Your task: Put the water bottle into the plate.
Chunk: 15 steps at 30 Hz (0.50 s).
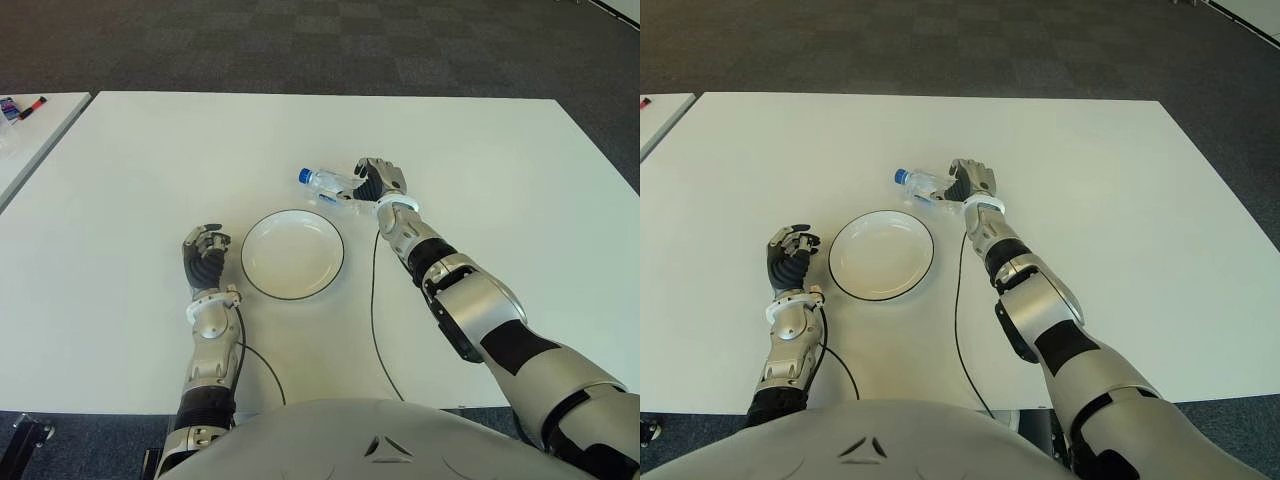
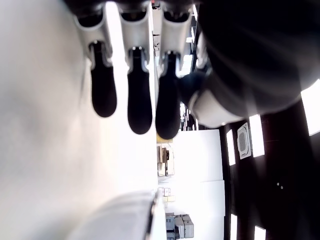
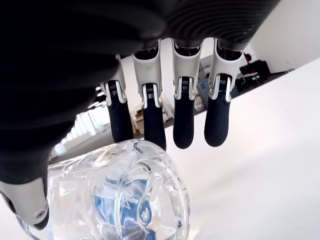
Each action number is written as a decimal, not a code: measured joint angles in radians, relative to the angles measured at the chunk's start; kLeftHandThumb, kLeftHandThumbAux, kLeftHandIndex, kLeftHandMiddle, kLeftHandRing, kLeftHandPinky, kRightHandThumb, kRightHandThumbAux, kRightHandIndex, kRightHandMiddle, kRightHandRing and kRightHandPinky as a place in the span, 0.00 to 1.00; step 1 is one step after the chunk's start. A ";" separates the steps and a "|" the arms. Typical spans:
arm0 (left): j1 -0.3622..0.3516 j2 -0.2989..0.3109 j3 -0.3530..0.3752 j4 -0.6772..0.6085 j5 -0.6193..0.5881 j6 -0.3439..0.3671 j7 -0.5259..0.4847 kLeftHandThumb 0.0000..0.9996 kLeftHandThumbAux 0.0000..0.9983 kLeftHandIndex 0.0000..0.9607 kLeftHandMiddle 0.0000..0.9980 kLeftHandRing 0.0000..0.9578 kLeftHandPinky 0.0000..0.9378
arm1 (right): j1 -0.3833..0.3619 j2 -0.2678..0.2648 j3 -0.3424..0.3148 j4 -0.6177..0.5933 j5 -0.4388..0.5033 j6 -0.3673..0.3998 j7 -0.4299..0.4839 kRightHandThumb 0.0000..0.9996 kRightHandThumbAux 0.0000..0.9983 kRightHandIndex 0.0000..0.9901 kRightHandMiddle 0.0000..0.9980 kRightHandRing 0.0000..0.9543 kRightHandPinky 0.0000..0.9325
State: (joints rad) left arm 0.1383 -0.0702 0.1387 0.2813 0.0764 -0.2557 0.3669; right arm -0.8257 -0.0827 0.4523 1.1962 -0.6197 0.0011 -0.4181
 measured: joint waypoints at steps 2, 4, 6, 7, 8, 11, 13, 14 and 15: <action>0.000 0.000 0.000 -0.001 0.000 -0.001 0.000 0.69 0.72 0.44 0.56 0.54 0.51 | 0.014 -0.004 0.000 -0.023 0.000 0.000 0.000 0.36 0.62 0.35 0.41 0.44 0.47; 0.000 0.000 -0.001 -0.002 0.000 -0.001 0.000 0.69 0.72 0.44 0.56 0.54 0.51 | 0.032 -0.009 0.000 -0.049 0.000 0.001 0.000 0.36 0.62 0.36 0.41 0.44 0.47; 0.001 0.000 -0.002 -0.005 0.001 0.002 0.000 0.69 0.72 0.44 0.55 0.54 0.51 | 0.054 -0.014 0.000 -0.079 -0.001 0.002 0.002 0.37 0.62 0.36 0.41 0.44 0.47; 0.001 0.000 -0.002 -0.007 0.001 0.004 0.000 0.69 0.72 0.44 0.55 0.54 0.51 | 0.065 -0.017 0.000 -0.093 -0.001 0.003 0.003 0.37 0.62 0.36 0.41 0.44 0.47; 0.001 0.000 -0.003 -0.008 0.001 0.007 0.000 0.69 0.72 0.44 0.55 0.54 0.51 | 0.080 -0.022 0.000 -0.115 -0.001 0.005 0.005 0.37 0.61 0.35 0.41 0.44 0.47; 0.002 0.000 -0.003 -0.009 0.001 0.008 0.000 0.69 0.72 0.44 0.55 0.54 0.51 | 0.119 -0.035 -0.002 -0.173 -0.001 0.012 0.010 0.36 0.61 0.35 0.42 0.45 0.48; 0.003 0.000 -0.003 -0.009 0.001 0.010 0.000 0.69 0.72 0.44 0.55 0.54 0.51 | 0.141 -0.043 -0.004 -0.205 -0.001 0.020 0.016 0.36 0.61 0.34 0.41 0.45 0.48; 0.003 0.000 -0.003 -0.009 0.001 0.013 0.000 0.69 0.72 0.44 0.55 0.54 0.51 | 0.152 -0.046 -0.005 -0.220 -0.001 0.025 0.019 0.35 0.61 0.34 0.41 0.45 0.47; 0.003 0.000 -0.002 -0.009 0.001 0.016 0.000 0.69 0.72 0.44 0.55 0.54 0.50 | 0.162 -0.050 -0.005 -0.233 -0.001 0.031 0.022 0.35 0.61 0.34 0.41 0.44 0.47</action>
State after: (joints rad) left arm 0.1413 -0.0703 0.1365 0.2720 0.0774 -0.2394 0.3669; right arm -0.6635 -0.1325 0.4472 0.9636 -0.6204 0.0324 -0.3957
